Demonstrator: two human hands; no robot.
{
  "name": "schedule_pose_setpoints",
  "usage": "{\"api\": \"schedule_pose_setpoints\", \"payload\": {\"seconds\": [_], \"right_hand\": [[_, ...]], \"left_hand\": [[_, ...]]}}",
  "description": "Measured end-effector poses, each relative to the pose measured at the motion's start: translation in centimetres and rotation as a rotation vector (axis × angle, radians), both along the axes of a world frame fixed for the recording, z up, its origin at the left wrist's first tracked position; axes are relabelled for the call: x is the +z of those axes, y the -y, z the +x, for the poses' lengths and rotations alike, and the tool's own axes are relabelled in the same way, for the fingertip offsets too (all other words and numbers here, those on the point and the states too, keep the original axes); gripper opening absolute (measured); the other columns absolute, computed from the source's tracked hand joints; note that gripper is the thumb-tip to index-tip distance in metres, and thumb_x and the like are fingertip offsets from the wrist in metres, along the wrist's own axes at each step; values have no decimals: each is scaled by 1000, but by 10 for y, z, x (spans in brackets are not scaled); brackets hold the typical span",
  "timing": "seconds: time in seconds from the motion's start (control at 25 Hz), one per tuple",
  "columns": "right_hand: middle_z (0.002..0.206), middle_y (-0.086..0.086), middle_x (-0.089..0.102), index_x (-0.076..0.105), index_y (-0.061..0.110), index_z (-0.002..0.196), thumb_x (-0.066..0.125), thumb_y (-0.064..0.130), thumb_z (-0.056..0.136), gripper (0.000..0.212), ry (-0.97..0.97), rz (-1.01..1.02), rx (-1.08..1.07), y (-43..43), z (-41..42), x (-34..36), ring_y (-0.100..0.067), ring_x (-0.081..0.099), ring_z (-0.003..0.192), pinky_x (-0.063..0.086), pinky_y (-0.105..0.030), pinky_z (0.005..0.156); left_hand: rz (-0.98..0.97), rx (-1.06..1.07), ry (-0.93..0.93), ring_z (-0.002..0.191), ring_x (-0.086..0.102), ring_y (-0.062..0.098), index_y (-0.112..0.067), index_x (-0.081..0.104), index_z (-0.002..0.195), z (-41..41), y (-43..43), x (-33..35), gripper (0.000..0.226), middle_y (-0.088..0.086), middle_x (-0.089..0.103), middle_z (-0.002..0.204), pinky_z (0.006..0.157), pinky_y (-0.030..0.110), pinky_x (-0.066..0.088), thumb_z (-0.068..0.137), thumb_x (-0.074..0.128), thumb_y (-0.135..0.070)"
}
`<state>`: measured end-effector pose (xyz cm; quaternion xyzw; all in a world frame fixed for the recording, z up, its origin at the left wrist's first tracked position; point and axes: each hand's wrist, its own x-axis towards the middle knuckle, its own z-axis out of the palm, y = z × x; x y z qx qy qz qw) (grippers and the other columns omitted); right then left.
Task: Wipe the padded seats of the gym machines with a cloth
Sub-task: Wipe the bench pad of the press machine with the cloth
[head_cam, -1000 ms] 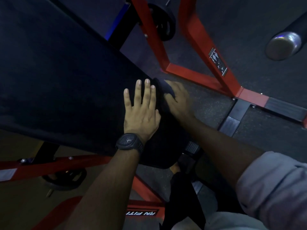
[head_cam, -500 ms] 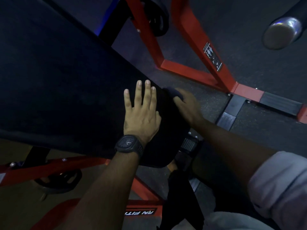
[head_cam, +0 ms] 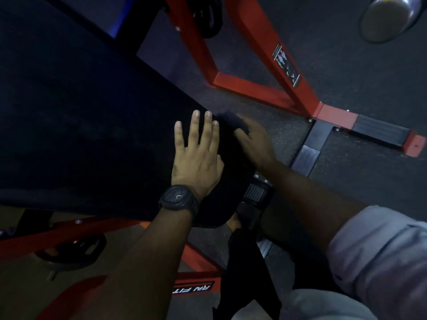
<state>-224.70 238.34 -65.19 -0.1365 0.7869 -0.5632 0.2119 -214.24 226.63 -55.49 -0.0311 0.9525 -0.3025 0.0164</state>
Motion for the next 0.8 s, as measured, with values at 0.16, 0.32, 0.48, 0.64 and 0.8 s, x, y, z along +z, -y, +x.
{"api": "schedule_pose_setpoints", "payload": {"seconds": [0.16, 0.32, 0.48, 0.64, 0.8], "right_hand": [[125, -8, 64, 64, 17, 128, 49, 29, 95, 38, 17, 109, -60, -7, 6, -11, -23, 57, 115, 42, -30, 93], [118, 3, 63, 63, 24, 129, 54, 27, 96, 35, 90, 40, -71, -15, 8, -24, -14, 58, 107, 42, -23, 82], [113, -6, 64, 66, 19, 120, 49, 33, 91, 36, 113, 102, -150, -16, 15, -31, -18, 59, 98, 47, -34, 84], [120, 1, 66, 64, 30, 123, 50, 42, 89, 39, 212, 70, -204, -13, 16, -40, -14, 63, 105, 51, -38, 93], [116, -4, 65, 66, 23, 121, 43, 45, 88, 46, 206, 90, -242, -6, 17, -30, -20, 62, 101, 50, -37, 88]], "left_hand": [[-9, -11, 10, 155, 0, 38, -8, 16, 160, 1, -3, -5, 80, 15, 7, 169, 118, 63, -10, 96, 46, -46], [5, -30, 35, 155, 1, 38, -8, 19, 160, 2, -8, -13, 79, 15, 8, 169, 117, 64, -12, 95, 45, -46], [-8, -76, 68, 156, 2, 39, -8, 20, 160, 2, -10, -21, 78, 16, 9, 169, 117, 65, -12, 96, 44, -45], [5, -92, 117, 155, 1, 40, -8, 20, 160, -1, -15, -28, 76, 16, 9, 169, 118, 65, -10, 97, 42, -45], [-6, -143, 182, 155, 3, 40, -7, 23, 159, -2, -17, -31, 74, 17, 12, 168, 119, 67, -4, 98, 41, -45]]}}
